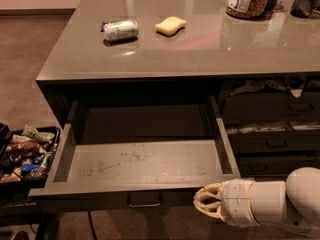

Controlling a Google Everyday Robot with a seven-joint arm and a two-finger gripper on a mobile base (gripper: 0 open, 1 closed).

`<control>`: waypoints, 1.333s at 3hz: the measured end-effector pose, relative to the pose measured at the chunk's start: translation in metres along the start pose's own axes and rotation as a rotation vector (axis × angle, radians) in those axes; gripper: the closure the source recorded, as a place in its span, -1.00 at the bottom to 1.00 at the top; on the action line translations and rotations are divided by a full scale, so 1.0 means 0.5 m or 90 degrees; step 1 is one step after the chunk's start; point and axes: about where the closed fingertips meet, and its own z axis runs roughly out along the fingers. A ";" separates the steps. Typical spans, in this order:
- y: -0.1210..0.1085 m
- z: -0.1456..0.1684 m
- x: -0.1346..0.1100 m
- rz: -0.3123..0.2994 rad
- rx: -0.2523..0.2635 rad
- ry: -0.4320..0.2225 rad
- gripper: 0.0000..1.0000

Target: Close top drawer

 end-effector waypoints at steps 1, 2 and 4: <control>0.026 0.014 0.019 0.012 -0.015 0.063 1.00; 0.027 0.014 0.019 0.011 -0.014 0.065 1.00; 0.013 0.066 0.035 -0.025 0.021 0.084 1.00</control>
Offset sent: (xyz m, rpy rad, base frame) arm -0.0071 -0.0011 -0.0121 -0.0768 0.0312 -0.0167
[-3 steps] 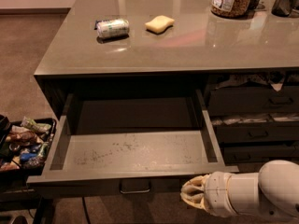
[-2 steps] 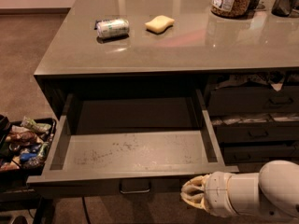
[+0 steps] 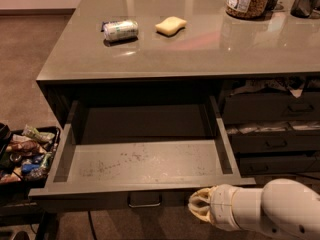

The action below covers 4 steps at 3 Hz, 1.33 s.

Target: Close top drawer

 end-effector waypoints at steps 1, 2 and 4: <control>-0.024 0.017 -0.008 -0.022 0.037 0.017 1.00; -0.042 0.037 -0.012 -0.030 0.059 0.023 1.00; -0.066 0.083 -0.005 -0.005 0.091 0.014 1.00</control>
Offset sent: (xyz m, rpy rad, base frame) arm 0.0398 0.0182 -0.0091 -0.0530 -0.1333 -0.0525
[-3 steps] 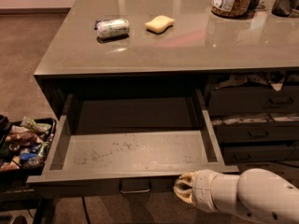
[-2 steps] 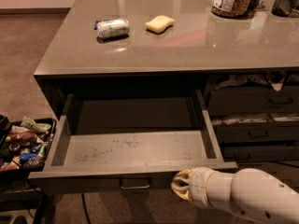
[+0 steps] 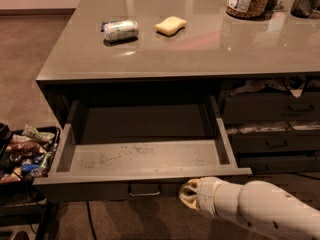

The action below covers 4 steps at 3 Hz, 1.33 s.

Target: Close top drawer

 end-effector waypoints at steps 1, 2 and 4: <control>-0.037 0.016 -0.002 0.001 0.022 -0.009 1.00; -0.106 0.020 -0.006 0.001 0.061 -0.024 1.00; -0.099 0.039 0.010 0.002 0.082 -0.034 1.00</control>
Offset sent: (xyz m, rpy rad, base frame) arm 0.0584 -0.0087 0.0248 0.0406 -0.1204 -0.0606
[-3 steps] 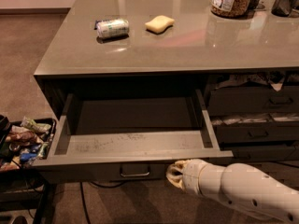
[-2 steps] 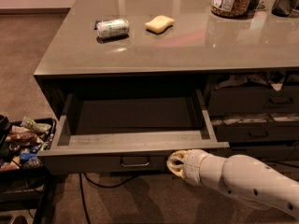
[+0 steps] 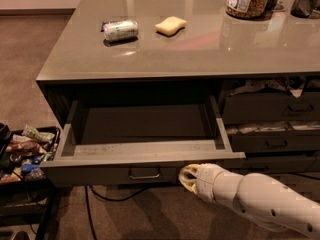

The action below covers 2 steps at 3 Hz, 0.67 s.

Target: Close top drawer

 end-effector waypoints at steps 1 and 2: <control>-0.005 0.027 0.014 -0.005 0.041 -0.010 1.00; -0.025 0.048 0.012 -0.016 0.086 -0.016 1.00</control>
Offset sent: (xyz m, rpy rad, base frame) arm 0.0412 0.0054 -0.0116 0.0218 -0.2105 -0.0912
